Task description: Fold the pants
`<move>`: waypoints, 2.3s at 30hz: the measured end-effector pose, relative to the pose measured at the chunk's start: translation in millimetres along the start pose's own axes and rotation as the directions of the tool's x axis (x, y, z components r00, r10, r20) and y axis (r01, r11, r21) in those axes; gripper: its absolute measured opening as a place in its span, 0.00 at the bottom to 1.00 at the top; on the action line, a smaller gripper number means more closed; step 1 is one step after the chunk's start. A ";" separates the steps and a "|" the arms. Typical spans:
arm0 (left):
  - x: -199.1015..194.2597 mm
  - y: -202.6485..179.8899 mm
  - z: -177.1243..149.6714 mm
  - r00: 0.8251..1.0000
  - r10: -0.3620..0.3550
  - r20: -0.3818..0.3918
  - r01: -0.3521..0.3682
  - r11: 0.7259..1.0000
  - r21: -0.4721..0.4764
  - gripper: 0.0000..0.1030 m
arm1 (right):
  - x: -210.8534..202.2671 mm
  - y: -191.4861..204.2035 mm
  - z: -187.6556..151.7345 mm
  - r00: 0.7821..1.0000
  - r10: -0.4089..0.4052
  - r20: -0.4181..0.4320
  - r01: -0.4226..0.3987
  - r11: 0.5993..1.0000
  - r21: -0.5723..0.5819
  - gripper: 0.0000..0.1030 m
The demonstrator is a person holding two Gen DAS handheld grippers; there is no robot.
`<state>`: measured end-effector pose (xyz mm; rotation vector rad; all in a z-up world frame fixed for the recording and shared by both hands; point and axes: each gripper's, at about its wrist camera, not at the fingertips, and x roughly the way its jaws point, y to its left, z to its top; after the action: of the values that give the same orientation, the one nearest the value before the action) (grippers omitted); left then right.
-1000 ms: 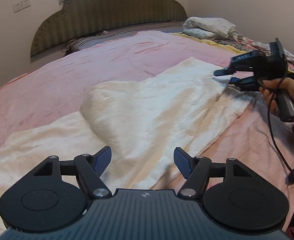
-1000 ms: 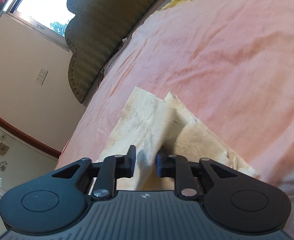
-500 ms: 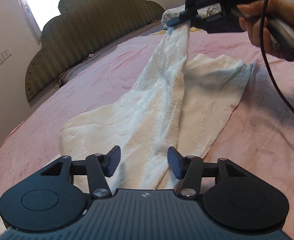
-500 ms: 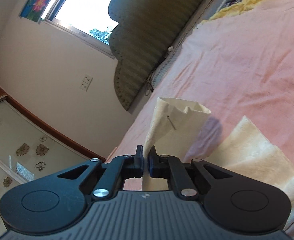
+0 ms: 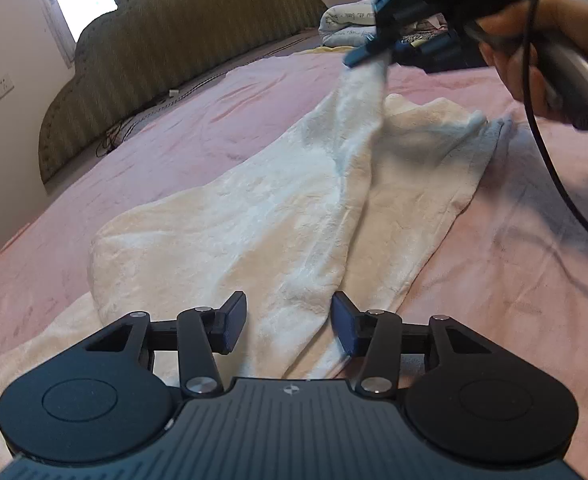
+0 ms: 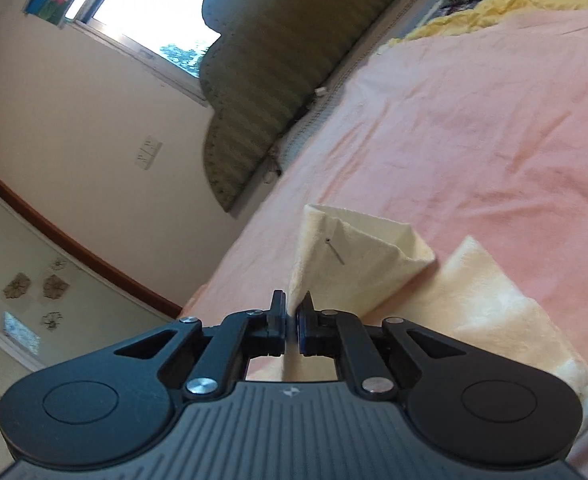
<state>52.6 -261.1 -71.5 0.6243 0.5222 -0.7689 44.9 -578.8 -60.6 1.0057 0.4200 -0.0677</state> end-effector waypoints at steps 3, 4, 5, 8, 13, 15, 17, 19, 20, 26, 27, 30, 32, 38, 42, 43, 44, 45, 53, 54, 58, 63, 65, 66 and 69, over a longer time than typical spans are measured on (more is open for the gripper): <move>-2.1 -3.0 -2.2 1.000 0.021 0.018 -0.021 0.999 0.025 0.51 | 6.6 -29.2 -9.0 0.993 -0.113 -0.044 0.117 0.988 0.099 0.29; -2.3 -5.1 -2.7 0.999 0.028 0.026 -0.029 0.999 0.037 0.46 | 9.6 -42.2 -12.7 0.995 -0.085 -0.047 0.092 0.982 0.162 0.36; -2.2 -7.1 -2.7 0.999 0.031 0.032 -0.032 0.998 0.047 0.41 | 12.1 -51.5 -15.3 0.999 -0.032 -0.032 0.038 0.979 0.200 0.36; -1.0 -6.4 -1.9 0.999 -0.011 0.030 0.011 1.000 0.028 0.21 | 22.9 -63.8 -16.0 1.000 -0.002 -0.011 0.004 0.974 0.225 0.25; -10.4 0.7 1.0 0.996 0.034 0.087 -0.033 0.999 -0.005 0.07 | 32.3 -36.0 -0.9 0.998 0.054 0.016 -0.056 0.988 0.147 0.05; -23.1 9.8 6.1 0.991 0.038 0.129 -0.031 0.998 -0.050 0.06 | 26.1 -13.8 7.9 0.991 0.127 0.053 -0.132 0.986 0.103 0.05; -41.2 20.5 12.4 0.986 -0.008 0.166 0.023 0.996 -0.087 0.06 | 6.8 12.3 14.6 0.972 0.213 0.100 -0.216 0.976 0.026 0.05; -53.5 27.3 14.2 0.982 -0.074 0.174 0.092 0.991 -0.097 0.06 | -18.2 27.0 14.5 0.961 0.244 0.135 -0.240 0.970 -0.043 0.05; -54.8 27.9 13.8 0.981 -0.104 0.165 0.121 0.988 -0.096 0.06 | -29.8 25.6 11.7 0.961 0.236 0.146 -0.230 0.972 -0.054 0.05; -18.8 18.7 0.0 0.974 -0.225 0.018 0.225 0.964 -0.142 0.06 | -49.6 -53.4 -28.7 0.995 -0.089 0.036 0.087 0.994 0.074 0.05; -17.1 17.0 -0.7 0.975 -0.223 0.010 0.222 0.965 -0.140 0.06 | -50.8 -62.0 -34.4 0.994 -0.106 0.027 0.104 0.991 0.089 0.05; -19.3 15.7 0.9 0.974 -0.228 0.013 0.228 0.967 -0.109 0.07 | -54.2 -70.1 -43.0 0.991 -0.127 0.035 0.123 0.985 0.117 0.06; -18.2 18.8 1.6 0.970 -0.245 0.007 0.244 0.963 -0.115 0.17 | -53.0 -69.5 -42.3 0.988 -0.151 0.021 0.147 0.982 0.118 0.07; -26.4 35.9 -1.4 0.946 -0.325 0.012 0.322 0.931 -0.172 0.25 | -74.9 -61.1 -45.0 0.965 -0.252 0.072 0.240 0.960 0.145 0.10; -43.3 57.0 -3.9 0.951 -0.306 0.051 0.309 0.924 -0.224 0.41 | -90.2 -13.0 -53.4 0.880 -0.377 0.288 0.409 0.911 -0.059 0.16; -48.0 63.7 -5.1 0.959 -0.277 0.064 0.285 0.928 -0.241 0.50 | -82.4 6.0 -57.8 0.890 -0.356 0.284 0.414 0.892 -0.181 0.17; -52.2 70.6 -7.0 0.968 -0.238 0.075 0.249 0.933 -0.260 0.54 | -69.4 25.3 -64.3 0.917 -0.321 0.238 0.385 0.869 -0.310 0.26; -54.9 76.6 -9.7 0.978 -0.191 0.079 0.206 0.938 -0.278 0.61 | -57.6 37.3 -70.4 0.941 -0.290 0.172 0.336 0.856 -0.393 0.34; -28.5 93.2 -33.4 0.987 -0.116 -0.114 0.073 0.943 -0.324 0.66 | -25.3 24.9 -88.5 0.885 -0.444 0.138 0.456 0.769 -0.448 0.59; -30.9 93.6 -32.8 0.989 -0.108 -0.101 0.069 0.943 -0.325 0.66 | -37.1 20.3 -84.0 0.885 -0.428 0.184 0.466 0.799 -0.381 0.59; -43.8 102.9 -32.7 0.995 -0.082 -0.061 0.055 0.934 -0.354 0.67 | -60.8 37.7 -88.8 0.869 -0.396 0.296 0.492 0.757 -0.431 0.69; -40.1 109.6 -44.0 0.988 -0.060 -0.143 0.004 0.932 -0.363 0.67 | -22.5 28.2 -104.7 0.932 -0.363 0.018 0.324 0.807 -0.494 0.81; -50.2 114.9 -50.9 0.990 -0.018 -0.139 -0.036 0.925 -0.378 0.67 | -25.3 44.0 -113.8 0.905 -0.413 0.101 0.405 0.767 -0.497 0.82; -60.6 120.0 -54.4 0.993 0.005 -0.119 -0.051 0.919 -0.391 0.68 | -26.0 60.7 -120.0 0.907 -0.398 0.135 0.406 0.749 -0.523 0.83; -92.4 141.4 -67.0 0.989 0.113 -0.093 -0.142 0.890 -0.433 0.71 | -11.5 115.6 -146.5 0.976 -0.215 0.036 0.180 0.703 -0.688 0.83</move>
<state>90.6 -92.9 -14.4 0.2583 0.6838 -0.4815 17.3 -396.3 -31.1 0.2111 0.5422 -0.0730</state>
